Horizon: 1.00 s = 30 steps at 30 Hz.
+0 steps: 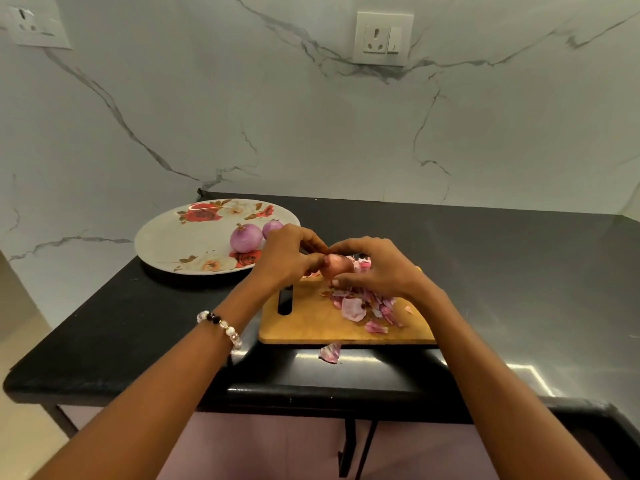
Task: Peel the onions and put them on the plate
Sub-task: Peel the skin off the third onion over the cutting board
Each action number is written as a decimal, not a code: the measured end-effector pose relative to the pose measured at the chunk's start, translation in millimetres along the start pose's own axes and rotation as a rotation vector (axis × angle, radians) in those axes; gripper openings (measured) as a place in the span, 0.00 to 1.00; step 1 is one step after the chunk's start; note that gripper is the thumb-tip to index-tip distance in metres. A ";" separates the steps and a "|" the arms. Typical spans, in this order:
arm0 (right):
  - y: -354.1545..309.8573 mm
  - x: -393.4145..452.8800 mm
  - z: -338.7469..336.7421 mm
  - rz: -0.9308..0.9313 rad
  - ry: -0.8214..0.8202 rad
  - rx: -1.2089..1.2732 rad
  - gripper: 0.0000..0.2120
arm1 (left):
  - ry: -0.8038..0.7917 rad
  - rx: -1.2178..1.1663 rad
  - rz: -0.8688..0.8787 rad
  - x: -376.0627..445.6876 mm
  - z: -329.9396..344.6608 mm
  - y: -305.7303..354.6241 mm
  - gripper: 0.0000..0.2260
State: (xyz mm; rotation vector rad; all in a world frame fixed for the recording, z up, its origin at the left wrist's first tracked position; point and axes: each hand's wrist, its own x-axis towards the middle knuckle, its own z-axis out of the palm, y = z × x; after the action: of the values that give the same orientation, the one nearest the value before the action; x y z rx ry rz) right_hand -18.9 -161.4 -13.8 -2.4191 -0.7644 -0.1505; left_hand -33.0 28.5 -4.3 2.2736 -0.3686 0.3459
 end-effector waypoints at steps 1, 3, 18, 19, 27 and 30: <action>2.5 0.6 2.3 -0.001 0.014 0.013 0.22 | -0.020 -0.029 -0.008 3.2 -0.8 -0.7 0.07; 7.2 1.4 6.1 -0.003 0.058 0.046 0.22 | -0.048 -0.071 0.001 9.7 -0.8 -3.1 0.06; 22.4 -3.2 9.2 -0.002 0.422 0.316 0.19 | 0.156 -0.073 0.481 10.0 23.3 -16.8 0.18; 21.5 -3.8 10.1 -0.006 0.428 0.291 0.19 | 0.154 -0.051 0.499 11.2 24.0 -17.4 0.19; 16.2 -4.6 14.0 -0.036 0.451 0.300 0.21 | 0.117 -0.047 0.554 5.0 29.4 -17.5 0.28; 15.5 -4.6 13.6 -0.045 0.455 0.324 0.25 | 0.141 -0.024 0.563 3.8 31.6 -17.0 0.26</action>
State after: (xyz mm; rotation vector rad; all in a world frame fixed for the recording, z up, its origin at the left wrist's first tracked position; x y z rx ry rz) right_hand -15.0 -166.2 -34.1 -1.9588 -0.5796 -0.5318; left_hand -19.1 15.2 -34.9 2.0728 -0.9333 0.7748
